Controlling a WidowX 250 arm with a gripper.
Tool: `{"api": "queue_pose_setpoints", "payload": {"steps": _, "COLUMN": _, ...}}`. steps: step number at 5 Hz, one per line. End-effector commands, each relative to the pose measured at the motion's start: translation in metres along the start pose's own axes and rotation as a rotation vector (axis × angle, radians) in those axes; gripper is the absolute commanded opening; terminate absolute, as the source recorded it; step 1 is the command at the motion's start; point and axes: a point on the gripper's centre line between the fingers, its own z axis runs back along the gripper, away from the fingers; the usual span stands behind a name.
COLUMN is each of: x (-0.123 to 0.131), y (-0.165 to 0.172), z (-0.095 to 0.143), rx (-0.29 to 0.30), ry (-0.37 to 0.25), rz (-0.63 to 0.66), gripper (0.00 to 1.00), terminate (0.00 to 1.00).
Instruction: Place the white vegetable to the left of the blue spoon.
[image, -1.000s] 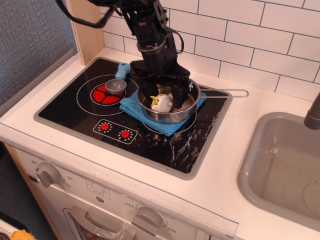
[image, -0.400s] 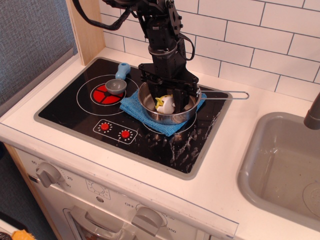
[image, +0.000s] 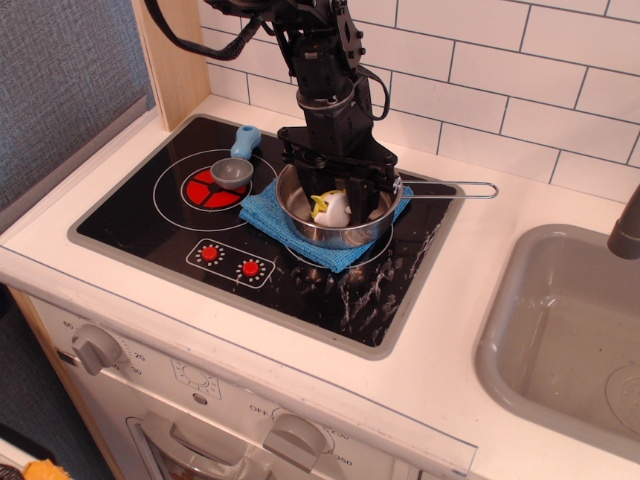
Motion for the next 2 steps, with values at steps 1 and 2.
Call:
{"api": "queue_pose_setpoints", "payload": {"steps": 1, "x": 0.028, "y": 0.011, "z": 0.081, "rx": 0.011, "ry": -0.223, "rz": 0.018, "gripper": 0.0, "terminate": 0.0}}
{"api": "queue_pose_setpoints", "payload": {"steps": 2, "x": 0.026, "y": 0.022, "z": 0.099, "rx": 0.014, "ry": -0.249, "rz": 0.04, "gripper": 0.0, "terminate": 0.0}}
